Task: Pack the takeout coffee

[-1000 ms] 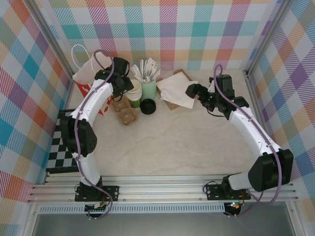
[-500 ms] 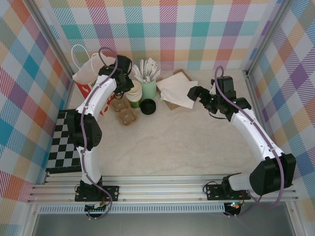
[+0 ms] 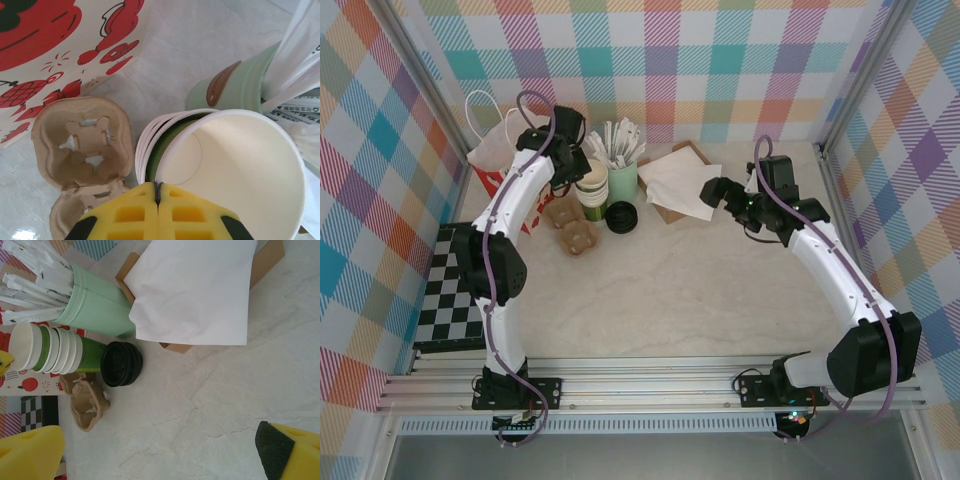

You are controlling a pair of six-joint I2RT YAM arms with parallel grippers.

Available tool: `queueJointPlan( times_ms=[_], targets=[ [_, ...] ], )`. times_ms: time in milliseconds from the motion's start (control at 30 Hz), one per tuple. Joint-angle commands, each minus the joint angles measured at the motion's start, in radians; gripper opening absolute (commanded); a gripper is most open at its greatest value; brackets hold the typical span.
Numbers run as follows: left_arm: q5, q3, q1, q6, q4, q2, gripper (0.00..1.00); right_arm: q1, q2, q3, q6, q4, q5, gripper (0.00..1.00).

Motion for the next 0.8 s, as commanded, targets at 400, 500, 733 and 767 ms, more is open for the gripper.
queueJointPlan(
  times_ms=[400,500,733,767],
  targets=[
    [-0.039,0.051,0.010,0.080,0.038,-0.190,0.00,0.103,0.133,0.079,-0.039,-0.011,-0.010,0.96],
    [-0.026,0.026,0.010,0.096,0.037,-0.250,0.00,0.125,0.163,0.098,-0.040,-0.014,-0.008,0.95],
    [0.103,-0.169,-0.006,0.112,0.053,-0.478,0.00,0.196,0.271,0.168,-0.042,-0.012,-0.013,0.92],
    [0.106,-0.211,-0.016,0.111,0.043,-0.520,0.00,0.205,0.291,0.183,-0.042,-0.015,-0.010,0.91]
  ],
)
